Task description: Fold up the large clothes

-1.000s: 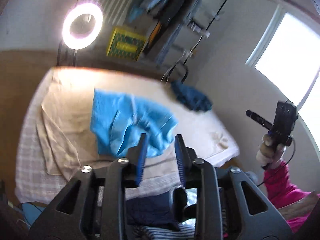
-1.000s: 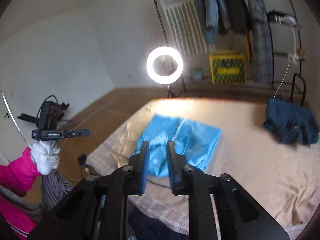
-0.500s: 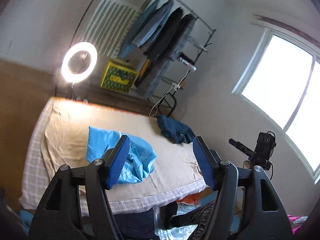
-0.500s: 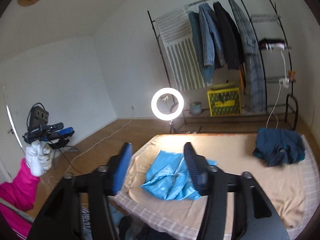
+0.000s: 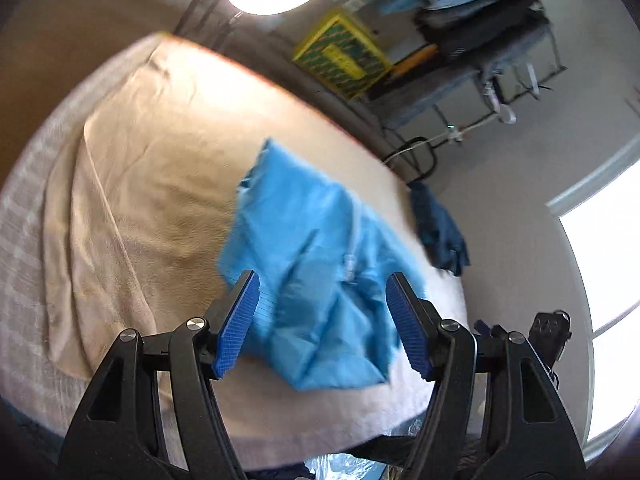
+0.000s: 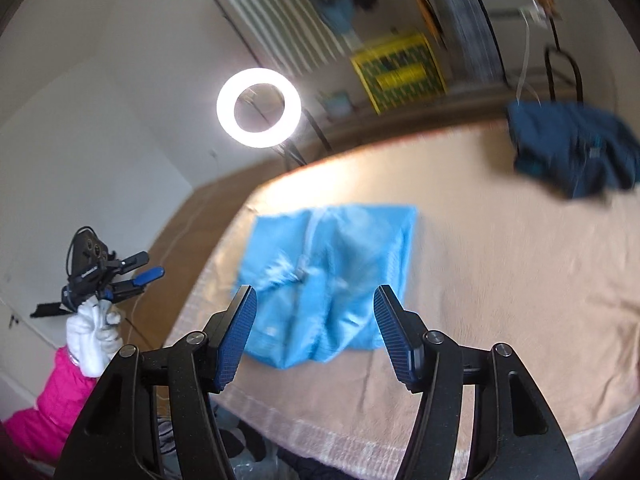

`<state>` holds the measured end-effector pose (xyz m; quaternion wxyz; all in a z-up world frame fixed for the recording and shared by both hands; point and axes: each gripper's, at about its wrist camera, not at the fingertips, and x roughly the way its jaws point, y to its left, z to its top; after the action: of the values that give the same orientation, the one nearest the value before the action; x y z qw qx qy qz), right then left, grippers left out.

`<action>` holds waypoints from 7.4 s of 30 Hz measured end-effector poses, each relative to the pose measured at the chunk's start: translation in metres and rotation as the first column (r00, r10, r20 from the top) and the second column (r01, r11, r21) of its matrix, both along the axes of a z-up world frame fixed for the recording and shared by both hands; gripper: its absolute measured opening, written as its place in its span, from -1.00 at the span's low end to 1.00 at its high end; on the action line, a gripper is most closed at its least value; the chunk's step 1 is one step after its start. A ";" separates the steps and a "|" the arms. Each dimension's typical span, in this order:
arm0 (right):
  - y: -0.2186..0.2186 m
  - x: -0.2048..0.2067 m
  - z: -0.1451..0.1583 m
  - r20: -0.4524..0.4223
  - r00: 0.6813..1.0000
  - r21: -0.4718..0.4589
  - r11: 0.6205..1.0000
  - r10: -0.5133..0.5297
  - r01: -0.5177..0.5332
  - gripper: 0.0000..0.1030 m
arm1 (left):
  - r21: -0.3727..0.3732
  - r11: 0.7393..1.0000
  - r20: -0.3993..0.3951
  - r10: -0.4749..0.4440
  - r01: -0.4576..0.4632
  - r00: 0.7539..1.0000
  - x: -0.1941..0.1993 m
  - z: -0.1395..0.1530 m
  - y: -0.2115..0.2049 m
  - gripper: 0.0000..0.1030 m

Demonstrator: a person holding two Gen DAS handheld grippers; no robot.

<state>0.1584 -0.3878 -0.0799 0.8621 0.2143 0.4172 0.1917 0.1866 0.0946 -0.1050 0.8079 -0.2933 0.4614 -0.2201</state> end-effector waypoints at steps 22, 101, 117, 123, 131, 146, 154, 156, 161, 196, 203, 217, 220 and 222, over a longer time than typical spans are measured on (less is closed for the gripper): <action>0.005 0.078 -0.089 -0.247 0.965 0.215 0.976 0.088 -0.034 -0.93 | -0.138 0.989 -0.195 -0.070 0.043 0.978 0.054 -0.100 -0.002 -0.95; 0.061 0.134 -0.074 -0.190 0.981 -0.187 0.980 0.035 -0.071 -0.72 | 0.255 0.937 -0.040 -0.236 0.238 0.971 0.188 -0.101 -0.149 -0.81; 0.031 0.071 -0.051 -0.159 0.981 -0.085 0.988 0.111 -0.126 -0.74 | 0.204 0.963 -0.027 -0.172 0.174 0.985 0.109 -0.057 -0.075 -0.92; 0.037 0.048 -0.100 -0.249 0.960 -0.165 0.972 0.126 -0.170 -0.74 | 0.285 0.945 -0.109 -0.134 0.161 0.985 0.082 -0.109 -0.058 -0.92; 0.027 0.022 -0.086 -0.228 0.967 -0.221 0.961 0.114 -0.165 -0.74 | 0.281 0.953 -0.099 -0.085 0.110 0.991 0.048 -0.084 -0.036 -0.90; -0.003 0.006 -0.069 -0.180 0.983 -0.079 0.996 0.037 -0.052 -0.67 | 0.107 0.994 -0.121 -0.010 0.023 0.993 0.049 -0.068 -0.012 -0.26; -0.018 0.016 -0.052 -0.076 0.997 -0.100 0.995 -0.014 0.006 0.24 | -0.076 0.997 -0.213 0.015 -0.032 0.977 0.069 -0.087 0.011 0.26; -0.021 0.025 -0.058 -0.104 0.994 -0.080 0.996 0.023 -0.031 0.28 | -0.133 0.989 -0.275 0.022 -0.061 0.961 0.075 -0.105 0.017 0.26; -0.029 0.046 -0.084 -0.204 0.978 0.006 0.999 0.053 -0.053 0.28 | -0.188 0.979 -0.348 0.010 -0.080 0.937 0.083 -0.132 0.019 0.26; 0.029 0.066 -0.072 -0.196 0.969 -0.095 0.981 0.149 -0.170 -0.88 | 0.211 0.971 -0.103 -0.090 0.110 0.991 0.089 -0.077 -0.080 -0.87; 0.033 0.051 -0.031 -0.092 0.981 -0.213 0.959 0.169 -0.185 -0.91 | 0.337 0.928 0.024 -0.176 0.158 0.984 0.055 -0.040 -0.118 -0.90; 0.021 0.010 0.019 0.026 0.988 -0.314 0.940 0.151 -0.135 -0.92 | 0.396 0.888 0.169 -0.321 0.234 0.932 0.003 0.003 -0.197 -0.90; 0.009 0.003 0.026 0.042 0.989 -0.340 0.932 0.144 -0.121 -0.92 | 0.395 0.883 0.185 -0.347 0.254 0.919 -0.001 0.007 -0.218 -0.90; 0.001 -0.002 0.032 0.052 0.988 -0.362 0.925 0.143 -0.115 -0.92 | 0.386 0.884 0.191 -0.357 0.265 0.914 -0.002 0.010 -0.229 -0.90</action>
<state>0.1565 -0.3867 -0.0478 0.8878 0.0183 0.4244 0.1772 0.1850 -0.1346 -0.0946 0.8536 -0.0345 0.4260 -0.2978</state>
